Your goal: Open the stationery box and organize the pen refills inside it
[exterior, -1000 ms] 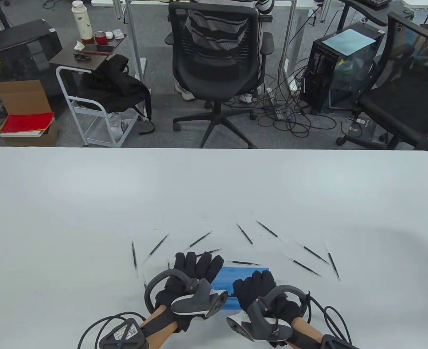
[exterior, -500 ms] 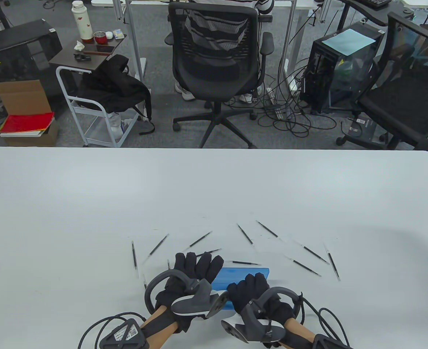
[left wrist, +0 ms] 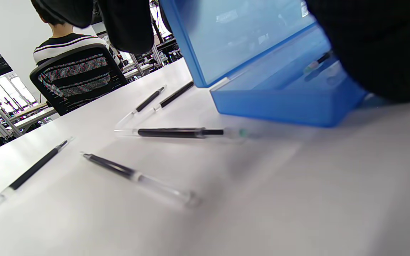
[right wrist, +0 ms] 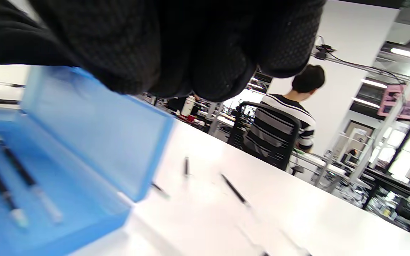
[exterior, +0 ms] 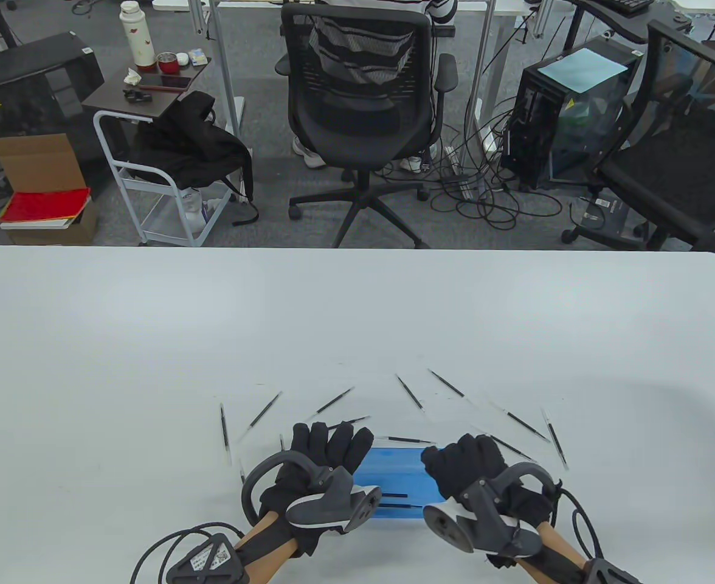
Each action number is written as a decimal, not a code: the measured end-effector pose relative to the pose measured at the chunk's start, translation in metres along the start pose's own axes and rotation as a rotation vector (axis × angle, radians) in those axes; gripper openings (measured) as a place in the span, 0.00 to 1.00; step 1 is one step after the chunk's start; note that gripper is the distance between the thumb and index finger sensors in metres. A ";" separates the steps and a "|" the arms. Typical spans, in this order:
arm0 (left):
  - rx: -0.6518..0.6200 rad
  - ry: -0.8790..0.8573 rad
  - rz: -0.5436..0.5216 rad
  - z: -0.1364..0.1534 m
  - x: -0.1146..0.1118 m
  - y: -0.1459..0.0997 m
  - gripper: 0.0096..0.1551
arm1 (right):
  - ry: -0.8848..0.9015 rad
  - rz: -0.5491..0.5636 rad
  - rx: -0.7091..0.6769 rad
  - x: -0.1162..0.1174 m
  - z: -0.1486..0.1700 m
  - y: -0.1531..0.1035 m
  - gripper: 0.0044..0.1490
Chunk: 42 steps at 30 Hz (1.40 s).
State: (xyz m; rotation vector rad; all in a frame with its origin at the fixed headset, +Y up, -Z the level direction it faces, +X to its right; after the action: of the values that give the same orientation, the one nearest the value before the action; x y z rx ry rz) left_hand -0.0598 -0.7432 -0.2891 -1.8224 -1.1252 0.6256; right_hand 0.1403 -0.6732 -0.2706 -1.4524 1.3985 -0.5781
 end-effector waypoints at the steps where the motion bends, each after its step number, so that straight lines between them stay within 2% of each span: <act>1: 0.000 0.000 0.000 0.000 0.000 0.000 0.85 | 0.000 -0.021 0.034 0.004 0.013 0.003 0.37; 9: 0.001 0.000 0.000 0.000 0.000 0.000 0.85 | 0.053 -0.180 0.199 0.058 0.068 0.018 0.37; 13: 0.000 -0.002 0.000 0.000 0.000 0.000 0.85 | 0.052 -0.270 0.248 0.087 0.082 0.023 0.39; 17: 0.000 -0.002 0.000 0.000 0.000 0.000 0.85 | 0.040 -0.335 0.273 0.103 0.088 0.025 0.40; 23: -0.001 -0.003 0.000 0.000 0.000 0.000 0.85 | 0.036 -0.387 0.285 0.116 0.091 0.024 0.40; 42: 0.000 -0.001 0.000 0.000 0.000 0.000 0.85 | -0.020 -0.339 0.282 0.119 0.085 0.022 0.38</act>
State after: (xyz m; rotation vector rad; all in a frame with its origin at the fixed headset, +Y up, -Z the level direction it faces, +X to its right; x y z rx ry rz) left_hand -0.0598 -0.7434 -0.2892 -1.8219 -1.1262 0.6265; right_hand 0.2292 -0.7530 -0.3576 -1.4654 1.0119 -0.9328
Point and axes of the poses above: the tracker on the back of each hand, its own z axis roughly to the little-finger side, its own y axis roughly from the wrist to the fingertips, x = y × z, the point moved 1 cm from there along y, roughly from the wrist to the fingertips, and after that the axes turned 3 degrees about x, right-handed, at the moved point
